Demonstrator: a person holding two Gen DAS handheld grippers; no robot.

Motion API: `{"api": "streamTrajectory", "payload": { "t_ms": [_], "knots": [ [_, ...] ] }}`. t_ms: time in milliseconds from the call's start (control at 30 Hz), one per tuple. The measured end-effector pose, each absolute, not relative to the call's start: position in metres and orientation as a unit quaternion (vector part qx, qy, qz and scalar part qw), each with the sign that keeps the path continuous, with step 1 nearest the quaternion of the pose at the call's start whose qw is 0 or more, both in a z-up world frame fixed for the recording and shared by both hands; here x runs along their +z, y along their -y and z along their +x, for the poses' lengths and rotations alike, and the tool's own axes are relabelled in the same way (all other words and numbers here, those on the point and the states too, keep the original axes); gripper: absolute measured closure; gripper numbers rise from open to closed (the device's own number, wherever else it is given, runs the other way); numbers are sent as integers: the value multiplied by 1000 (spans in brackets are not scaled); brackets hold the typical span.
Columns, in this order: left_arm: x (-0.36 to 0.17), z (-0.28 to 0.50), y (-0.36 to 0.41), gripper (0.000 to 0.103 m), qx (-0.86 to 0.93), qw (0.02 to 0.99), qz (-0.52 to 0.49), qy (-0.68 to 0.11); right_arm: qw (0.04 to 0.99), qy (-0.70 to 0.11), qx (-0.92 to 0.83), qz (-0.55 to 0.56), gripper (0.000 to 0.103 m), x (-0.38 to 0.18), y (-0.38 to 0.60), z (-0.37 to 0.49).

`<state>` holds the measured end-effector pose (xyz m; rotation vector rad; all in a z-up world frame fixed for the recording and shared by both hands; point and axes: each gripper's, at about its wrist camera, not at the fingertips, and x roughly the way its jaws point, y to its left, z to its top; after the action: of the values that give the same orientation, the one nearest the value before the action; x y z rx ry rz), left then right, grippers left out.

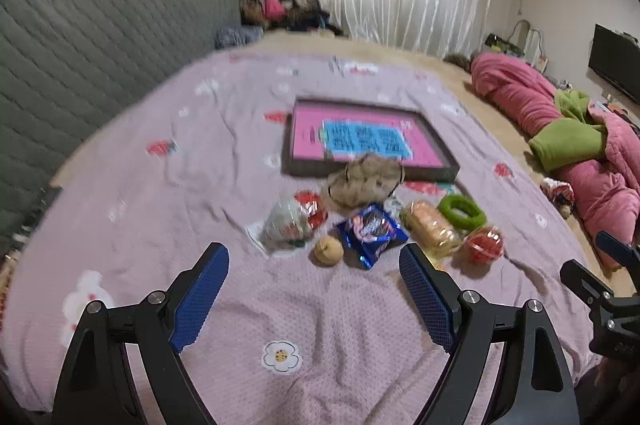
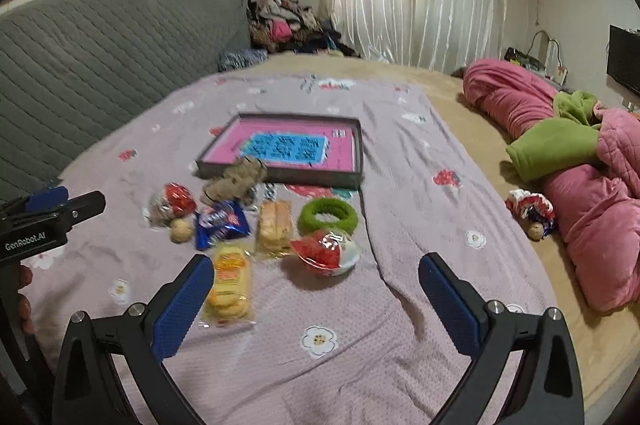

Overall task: Organize objects
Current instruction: 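Move both tools toward the snacks, right tool toward the red-white wrapped egg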

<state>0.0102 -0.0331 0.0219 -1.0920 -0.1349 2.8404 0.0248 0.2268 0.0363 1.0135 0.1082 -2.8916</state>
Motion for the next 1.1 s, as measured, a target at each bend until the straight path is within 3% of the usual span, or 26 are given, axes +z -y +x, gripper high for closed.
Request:
{"api": "streamTrajectory", "payload": {
  "t_ms": [633, 1100],
  "knots": [
    [-43, -94, 20, 15, 901, 64, -428, -20, 40, -47, -910, 410, 0, -12, -231, -54],
    [-68, -130, 36, 15, 895, 70, -441, 8, 15, -43, -890, 454, 0, -51, -240, -90]
  ]
}}
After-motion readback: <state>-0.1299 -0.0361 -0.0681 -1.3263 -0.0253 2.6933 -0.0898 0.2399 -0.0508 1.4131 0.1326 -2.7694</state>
